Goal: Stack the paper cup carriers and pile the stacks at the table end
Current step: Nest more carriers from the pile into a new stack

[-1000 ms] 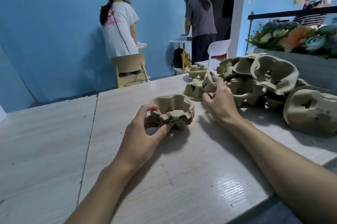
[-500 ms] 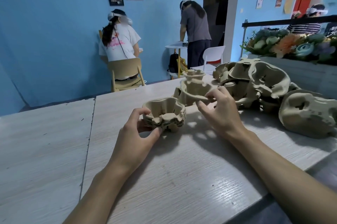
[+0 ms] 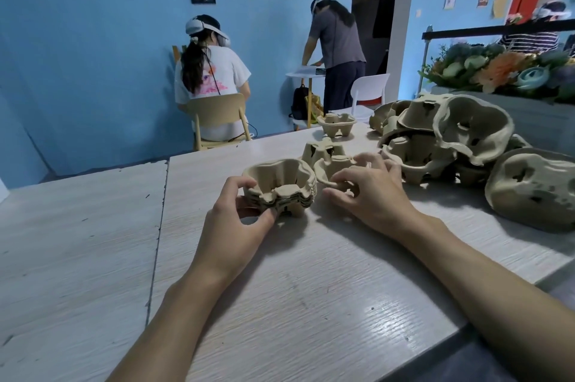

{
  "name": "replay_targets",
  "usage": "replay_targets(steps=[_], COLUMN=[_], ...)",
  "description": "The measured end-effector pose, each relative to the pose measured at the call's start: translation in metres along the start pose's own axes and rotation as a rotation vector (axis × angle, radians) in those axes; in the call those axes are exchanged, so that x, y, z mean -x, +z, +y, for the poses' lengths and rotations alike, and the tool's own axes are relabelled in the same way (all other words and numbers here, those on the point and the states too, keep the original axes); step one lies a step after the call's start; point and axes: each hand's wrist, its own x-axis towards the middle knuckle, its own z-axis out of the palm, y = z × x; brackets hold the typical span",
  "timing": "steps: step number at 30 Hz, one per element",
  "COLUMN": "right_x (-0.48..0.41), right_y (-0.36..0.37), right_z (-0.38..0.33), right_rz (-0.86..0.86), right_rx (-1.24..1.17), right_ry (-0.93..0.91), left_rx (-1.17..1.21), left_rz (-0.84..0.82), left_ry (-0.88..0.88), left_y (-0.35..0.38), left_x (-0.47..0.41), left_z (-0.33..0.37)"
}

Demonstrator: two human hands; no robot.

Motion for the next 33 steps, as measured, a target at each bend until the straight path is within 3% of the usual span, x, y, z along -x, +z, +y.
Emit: replay_targets(steps=[4, 7, 11, 16, 23, 33], right_x=[0.001, 0.002, 0.004, 0.004, 0.006, 0.001], right_y=[-0.007, -0.012, -0.01, -0.007, -0.008, -0.007], right_z=[0.0, -0.001, -0.005, -0.008, -0.011, -0.012], right_rz=[0.12, 0.064, -0.07, 0.085, -0.016, 0.362], right_rx=[-0.085, -0.114, 0.019, 0.078, 0.142, -0.024], right_ry=[-0.013, -0.007, -0.087, -0.164, -0.254, -0.243], left_rx=[0.008, 0.01, 0.009, 0.014, -0.007, 0.009], left_rz=[0.007, 0.027, 0.038, 0.033, 0.059, 0.066], left_ry=[-0.029, -0.045, -0.054, -0.059, -0.071, -0.067], left_y=[0.0, 0.001, 0.0, -0.001, -0.001, -0.001], left_x=[0.001, 0.0, 0.001, 0.002, 0.001, 0.0], left_z=[0.0, 0.001, 0.001, 0.002, 0.002, 0.001])
